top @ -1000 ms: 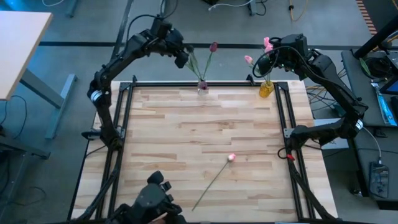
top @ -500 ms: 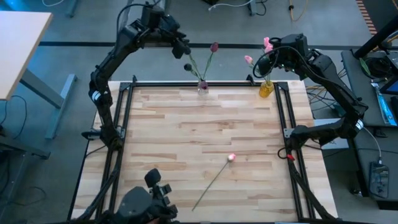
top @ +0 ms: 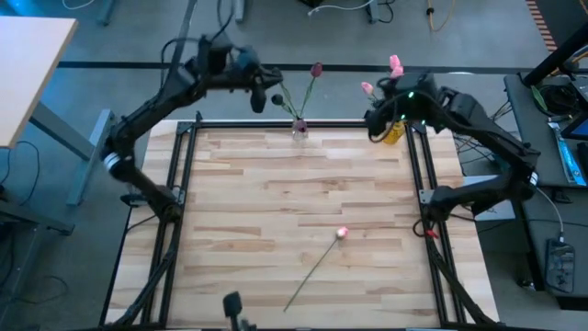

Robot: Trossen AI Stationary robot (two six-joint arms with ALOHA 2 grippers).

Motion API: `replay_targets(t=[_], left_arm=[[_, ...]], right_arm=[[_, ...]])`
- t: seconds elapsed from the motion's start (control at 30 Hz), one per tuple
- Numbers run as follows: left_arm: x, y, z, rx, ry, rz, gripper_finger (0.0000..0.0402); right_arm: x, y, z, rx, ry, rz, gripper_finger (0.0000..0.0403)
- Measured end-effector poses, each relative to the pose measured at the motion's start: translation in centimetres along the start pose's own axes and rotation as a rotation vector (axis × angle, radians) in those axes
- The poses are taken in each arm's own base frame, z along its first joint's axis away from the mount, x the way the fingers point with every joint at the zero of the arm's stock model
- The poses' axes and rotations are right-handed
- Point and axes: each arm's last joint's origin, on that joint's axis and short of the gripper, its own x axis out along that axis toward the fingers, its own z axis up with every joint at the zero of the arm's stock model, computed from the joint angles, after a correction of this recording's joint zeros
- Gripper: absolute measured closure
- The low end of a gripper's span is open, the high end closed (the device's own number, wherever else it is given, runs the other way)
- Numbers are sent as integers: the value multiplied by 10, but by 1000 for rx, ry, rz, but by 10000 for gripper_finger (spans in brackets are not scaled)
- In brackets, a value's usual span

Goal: Sort flowers into vase by color
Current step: Put the pink tulip into the yellow crystal vase

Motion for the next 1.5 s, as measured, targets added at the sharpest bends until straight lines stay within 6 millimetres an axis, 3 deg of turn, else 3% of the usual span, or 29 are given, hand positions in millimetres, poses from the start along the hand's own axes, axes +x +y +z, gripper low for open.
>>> replay_targets(t=[0.27, 0.47, 0.67, 0.83, 1.27, 1.5], left_arm=[[-38, -37, -49, -103, -144, 4, 401], [-67, -55, -87, -157, -114, 2, 401], [-94, -68, -95, -168, -162, 0, 401], [-111, -74, -95, -162, -192, -7, 401], [-121, -81, -104, -130, -158, -51, 402], [-119, -82, -110, -144, -113, -54, 402]], right_arm=[[10, 60, -38, 145, 112, 155, 394], [11, 101, -83, 380, 210, 140, 394], [12, 134, -126, 551, 324, 98, 394], [18, 159, -148, 645, 409, 56, 394], [47, 219, -194, 905, 677, -12, 388], [63, 243, -223, 1035, 796, -119, 328]])
